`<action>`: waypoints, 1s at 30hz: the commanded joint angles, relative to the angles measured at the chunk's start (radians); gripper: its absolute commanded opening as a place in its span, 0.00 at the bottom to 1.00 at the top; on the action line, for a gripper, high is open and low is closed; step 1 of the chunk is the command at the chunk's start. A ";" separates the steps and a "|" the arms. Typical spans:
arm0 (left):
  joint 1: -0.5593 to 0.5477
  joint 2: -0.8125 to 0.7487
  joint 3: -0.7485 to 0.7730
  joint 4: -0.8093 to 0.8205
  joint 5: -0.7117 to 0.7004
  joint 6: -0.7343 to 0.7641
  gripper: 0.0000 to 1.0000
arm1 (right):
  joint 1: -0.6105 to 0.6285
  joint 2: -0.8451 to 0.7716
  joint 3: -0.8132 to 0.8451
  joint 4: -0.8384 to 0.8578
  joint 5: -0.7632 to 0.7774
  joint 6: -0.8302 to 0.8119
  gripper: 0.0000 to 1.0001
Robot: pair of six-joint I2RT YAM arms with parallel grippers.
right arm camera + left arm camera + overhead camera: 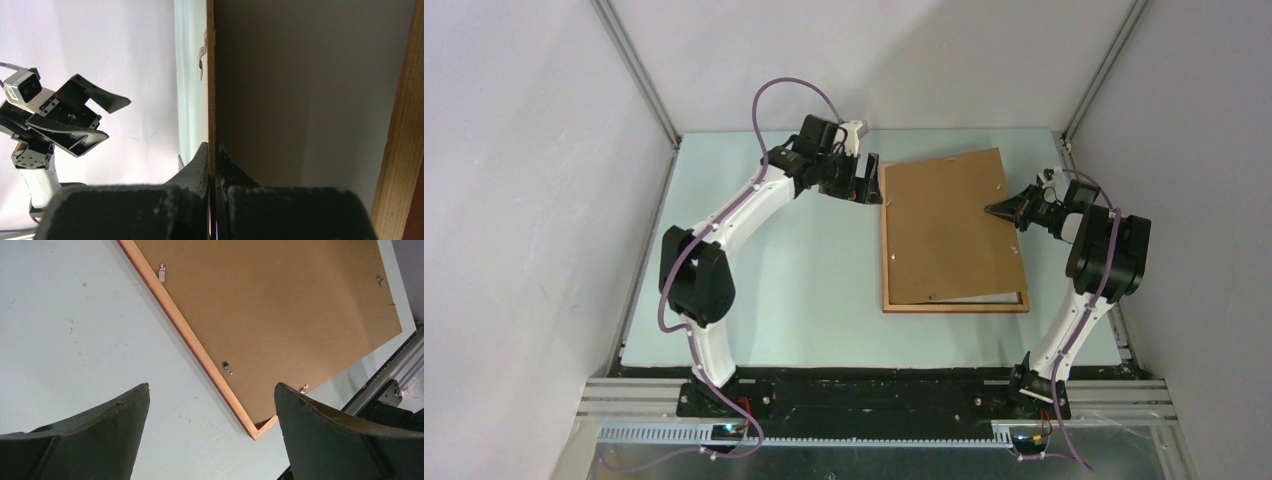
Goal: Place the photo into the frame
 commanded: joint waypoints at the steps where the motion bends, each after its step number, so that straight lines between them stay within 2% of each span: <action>1: 0.011 0.003 -0.008 0.017 0.023 -0.008 0.98 | 0.008 -0.002 0.036 -0.030 -0.022 -0.044 0.00; 12: 0.011 0.007 -0.009 0.017 0.027 -0.013 0.98 | 0.004 -0.001 0.036 -0.095 -0.002 -0.104 0.00; 17: 0.011 0.011 -0.012 0.017 0.023 -0.013 0.98 | 0.015 0.001 0.068 -0.184 0.026 -0.169 0.00; 23: 0.011 0.021 -0.014 0.018 0.024 -0.014 0.99 | 0.022 -0.005 0.084 -0.241 0.065 -0.229 0.15; 30: 0.011 0.027 -0.015 0.018 0.028 -0.017 0.99 | 0.017 0.000 0.097 -0.283 0.080 -0.259 0.38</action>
